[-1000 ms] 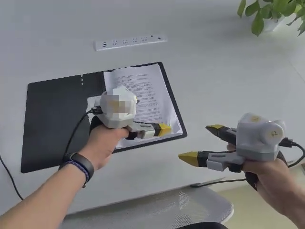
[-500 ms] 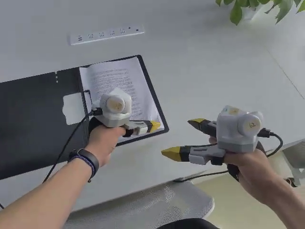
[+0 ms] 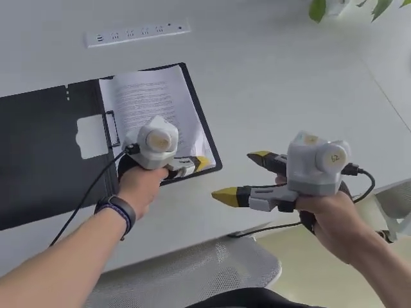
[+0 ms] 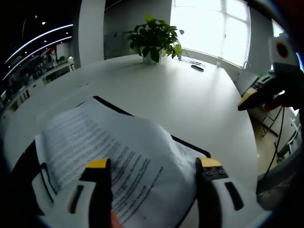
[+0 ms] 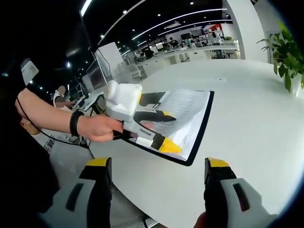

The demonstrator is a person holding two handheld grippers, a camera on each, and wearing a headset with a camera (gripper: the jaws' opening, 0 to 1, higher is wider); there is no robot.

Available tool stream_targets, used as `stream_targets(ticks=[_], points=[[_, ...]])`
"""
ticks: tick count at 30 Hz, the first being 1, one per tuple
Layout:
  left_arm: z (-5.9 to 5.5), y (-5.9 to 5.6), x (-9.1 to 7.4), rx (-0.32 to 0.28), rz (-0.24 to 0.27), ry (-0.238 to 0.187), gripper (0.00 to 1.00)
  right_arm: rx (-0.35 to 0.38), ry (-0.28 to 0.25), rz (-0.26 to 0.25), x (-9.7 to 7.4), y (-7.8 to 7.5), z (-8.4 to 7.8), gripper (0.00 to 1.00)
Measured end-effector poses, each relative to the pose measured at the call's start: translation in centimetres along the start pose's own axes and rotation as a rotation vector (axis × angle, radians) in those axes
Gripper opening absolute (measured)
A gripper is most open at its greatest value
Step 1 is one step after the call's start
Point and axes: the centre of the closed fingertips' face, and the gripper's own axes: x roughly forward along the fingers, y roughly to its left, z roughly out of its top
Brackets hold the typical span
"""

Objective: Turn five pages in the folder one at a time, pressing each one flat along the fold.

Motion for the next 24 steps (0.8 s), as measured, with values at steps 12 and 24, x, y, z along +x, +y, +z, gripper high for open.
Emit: stream_targets(ticks=[12,24], points=[[-0.1,0.1,0.0,0.005,0.0,0.0,0.71,0.042,-0.052,0.04,3.2,-1.6,3.5,0.73],[-0.1,0.0,0.1,0.008,-0.004,0.006,0.73,0.121,-0.058,0.071,7.3,-2.4,5.0,0.58]])
